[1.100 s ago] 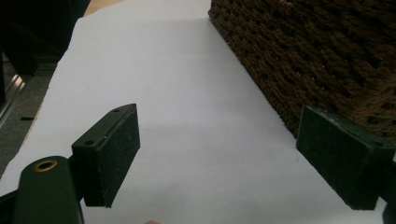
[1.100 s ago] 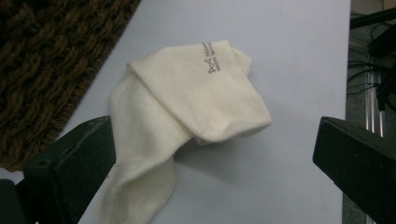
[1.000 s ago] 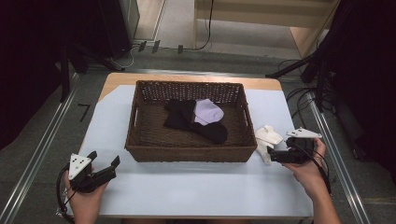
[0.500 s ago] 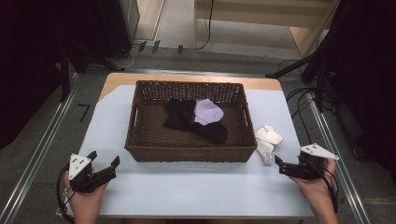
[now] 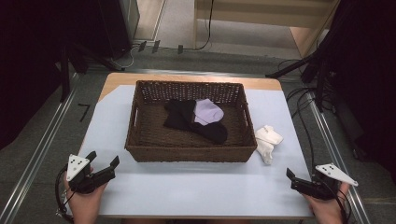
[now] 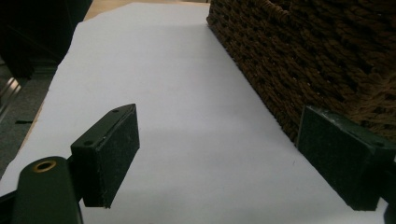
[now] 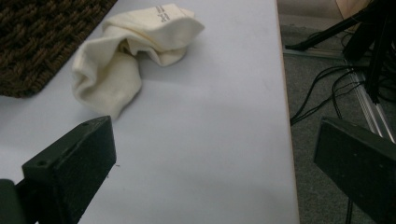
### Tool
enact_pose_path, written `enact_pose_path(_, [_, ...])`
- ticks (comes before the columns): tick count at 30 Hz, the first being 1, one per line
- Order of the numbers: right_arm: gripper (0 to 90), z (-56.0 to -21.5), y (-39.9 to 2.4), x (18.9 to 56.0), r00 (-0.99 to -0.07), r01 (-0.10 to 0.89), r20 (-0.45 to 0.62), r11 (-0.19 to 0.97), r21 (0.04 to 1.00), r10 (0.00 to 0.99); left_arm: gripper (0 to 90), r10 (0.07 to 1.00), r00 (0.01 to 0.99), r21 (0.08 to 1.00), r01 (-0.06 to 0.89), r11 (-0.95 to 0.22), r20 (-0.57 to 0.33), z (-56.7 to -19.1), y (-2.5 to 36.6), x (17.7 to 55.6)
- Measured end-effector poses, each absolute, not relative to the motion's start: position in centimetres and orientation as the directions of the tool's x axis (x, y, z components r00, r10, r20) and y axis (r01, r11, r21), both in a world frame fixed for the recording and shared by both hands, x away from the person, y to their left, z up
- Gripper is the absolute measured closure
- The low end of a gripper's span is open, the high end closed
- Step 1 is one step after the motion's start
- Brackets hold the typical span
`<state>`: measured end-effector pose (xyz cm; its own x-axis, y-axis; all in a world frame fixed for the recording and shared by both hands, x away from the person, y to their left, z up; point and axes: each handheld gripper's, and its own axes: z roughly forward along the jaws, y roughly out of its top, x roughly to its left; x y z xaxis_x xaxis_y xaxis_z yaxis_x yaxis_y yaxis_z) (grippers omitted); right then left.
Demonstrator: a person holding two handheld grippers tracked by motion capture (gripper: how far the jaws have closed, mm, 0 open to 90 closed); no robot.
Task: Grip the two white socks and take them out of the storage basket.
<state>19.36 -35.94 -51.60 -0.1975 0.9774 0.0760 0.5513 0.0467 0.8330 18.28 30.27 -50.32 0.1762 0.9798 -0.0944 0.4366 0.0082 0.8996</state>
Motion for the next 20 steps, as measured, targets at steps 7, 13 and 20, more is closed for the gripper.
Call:
enact_pose_path(7, [0.0, -52.7, -37.5, 17.7, -0.162, 0.538, 0.139, -0.031, 0.843, 0.977, 14.3, 0.980, 0.170, 0.904, 0.427, 0.018, -0.100, -50.3, 30.4, 18.2])
enact_pose_path(13, [0.0, -53.5, -36.9, 18.1, -0.156, 0.586, 0.103, 0.008, 0.810, 0.982, 14.0, 0.979, 0.162, 0.922, 0.384, 0.055, -0.126, -50.4, 30.7, 17.7])
enact_pose_path(20, [0.0, -53.7, -37.5, 17.7, -0.152, 0.557, 0.159, -0.048, 0.829, 0.975, 12.6, 0.970, 0.151, 0.920, 0.372, 0.125, -0.192, -50.4, 31.4, 17.4])
